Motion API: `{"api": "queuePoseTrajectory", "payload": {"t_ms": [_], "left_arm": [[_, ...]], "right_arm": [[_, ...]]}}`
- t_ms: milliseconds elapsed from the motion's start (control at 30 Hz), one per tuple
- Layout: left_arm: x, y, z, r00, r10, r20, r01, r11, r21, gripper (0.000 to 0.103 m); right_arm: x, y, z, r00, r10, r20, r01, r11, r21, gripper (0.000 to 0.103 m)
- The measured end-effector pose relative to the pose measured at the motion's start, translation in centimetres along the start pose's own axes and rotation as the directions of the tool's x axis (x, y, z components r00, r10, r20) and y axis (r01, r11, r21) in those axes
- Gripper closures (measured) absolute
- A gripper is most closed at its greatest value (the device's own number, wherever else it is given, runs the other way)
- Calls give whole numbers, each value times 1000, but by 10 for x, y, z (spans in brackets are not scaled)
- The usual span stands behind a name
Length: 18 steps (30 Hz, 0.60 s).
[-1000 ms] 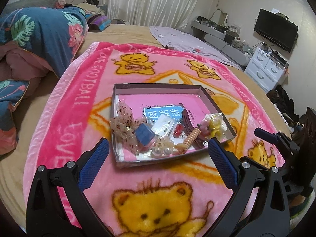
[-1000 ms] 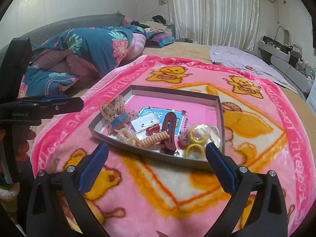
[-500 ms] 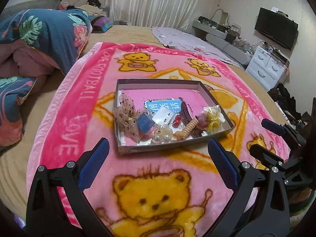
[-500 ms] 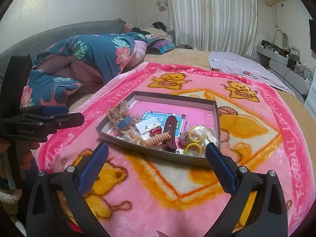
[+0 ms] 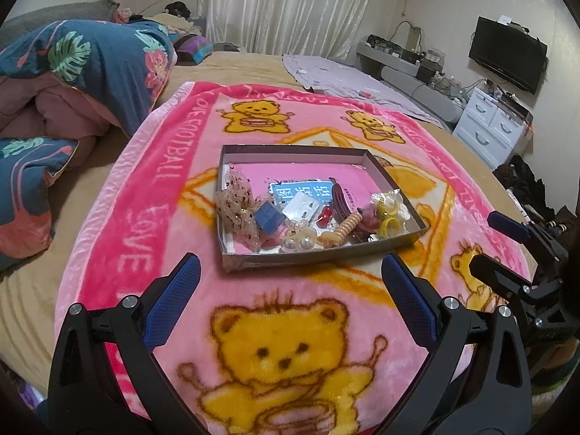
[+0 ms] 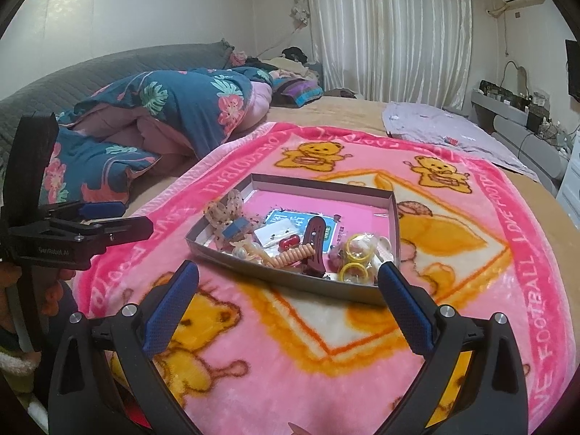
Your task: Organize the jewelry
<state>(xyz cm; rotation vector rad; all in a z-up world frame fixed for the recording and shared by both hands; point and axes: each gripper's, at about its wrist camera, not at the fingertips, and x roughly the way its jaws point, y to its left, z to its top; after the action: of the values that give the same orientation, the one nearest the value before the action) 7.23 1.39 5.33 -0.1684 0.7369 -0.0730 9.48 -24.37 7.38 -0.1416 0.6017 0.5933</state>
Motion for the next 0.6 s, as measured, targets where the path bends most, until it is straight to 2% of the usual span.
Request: {"api": "queuePoseTrajectory", "payload": {"t_ms": [600], "left_arm": [[-14,-9,-24,999,28,17,-28,999,18,10]], "right_arm": [[-14,3,-10,1000,-14,22,14,1000,-3,4]]}}
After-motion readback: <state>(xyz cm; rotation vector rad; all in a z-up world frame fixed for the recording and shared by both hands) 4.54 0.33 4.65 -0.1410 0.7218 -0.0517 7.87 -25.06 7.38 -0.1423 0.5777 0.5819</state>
